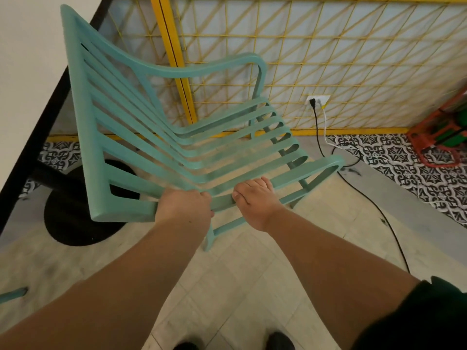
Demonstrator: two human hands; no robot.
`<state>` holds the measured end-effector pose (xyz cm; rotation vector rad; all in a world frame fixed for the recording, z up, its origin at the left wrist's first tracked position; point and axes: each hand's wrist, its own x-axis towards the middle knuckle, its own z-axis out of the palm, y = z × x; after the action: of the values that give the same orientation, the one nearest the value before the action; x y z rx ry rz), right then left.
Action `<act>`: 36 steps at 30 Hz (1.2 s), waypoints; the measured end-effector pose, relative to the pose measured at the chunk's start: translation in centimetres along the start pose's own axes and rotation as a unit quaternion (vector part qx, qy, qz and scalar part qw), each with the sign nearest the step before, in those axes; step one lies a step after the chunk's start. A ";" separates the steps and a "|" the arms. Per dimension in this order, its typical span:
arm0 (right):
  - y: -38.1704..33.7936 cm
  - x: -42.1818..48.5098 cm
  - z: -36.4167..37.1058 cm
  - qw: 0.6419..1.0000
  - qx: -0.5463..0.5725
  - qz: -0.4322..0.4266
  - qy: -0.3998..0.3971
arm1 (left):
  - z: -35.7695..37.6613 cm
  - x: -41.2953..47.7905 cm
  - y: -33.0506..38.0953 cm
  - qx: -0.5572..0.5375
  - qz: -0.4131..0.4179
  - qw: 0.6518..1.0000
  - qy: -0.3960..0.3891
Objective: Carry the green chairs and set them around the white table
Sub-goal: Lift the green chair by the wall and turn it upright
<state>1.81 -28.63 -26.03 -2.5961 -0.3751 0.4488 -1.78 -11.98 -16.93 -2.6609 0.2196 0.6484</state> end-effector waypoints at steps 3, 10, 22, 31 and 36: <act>0.4 -0.6 -0.5 1.000 -0.007 -0.002 -0.012 | 0.1 -0.6 0.9 -0.008 -0.004 1.000 0.010; 1.7 -2.0 -1.1 0.998 -0.037 0.019 -0.044 | 0.4 -1.5 3.7 -0.022 -0.016 1.000 -0.009; 4.8 -5.1 -2.9 0.988 -0.072 0.118 -0.066 | -0.9 -3.2 10.6 -0.041 -0.014 0.999 -0.002; 8.4 -6.2 -5.3 0.982 -0.085 0.145 -0.086 | -2.8 -2.2 15.2 -0.046 -0.013 0.999 -0.008; 8.9 -6.0 -5.5 0.982 -0.092 0.142 -0.086 | -3.2 -2.2 15.4 -0.042 -0.014 0.999 -0.023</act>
<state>0.02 -40.48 -24.41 -2.8122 -0.1047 0.7723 -6.08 -27.15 -18.41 -2.7207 0.1437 0.7246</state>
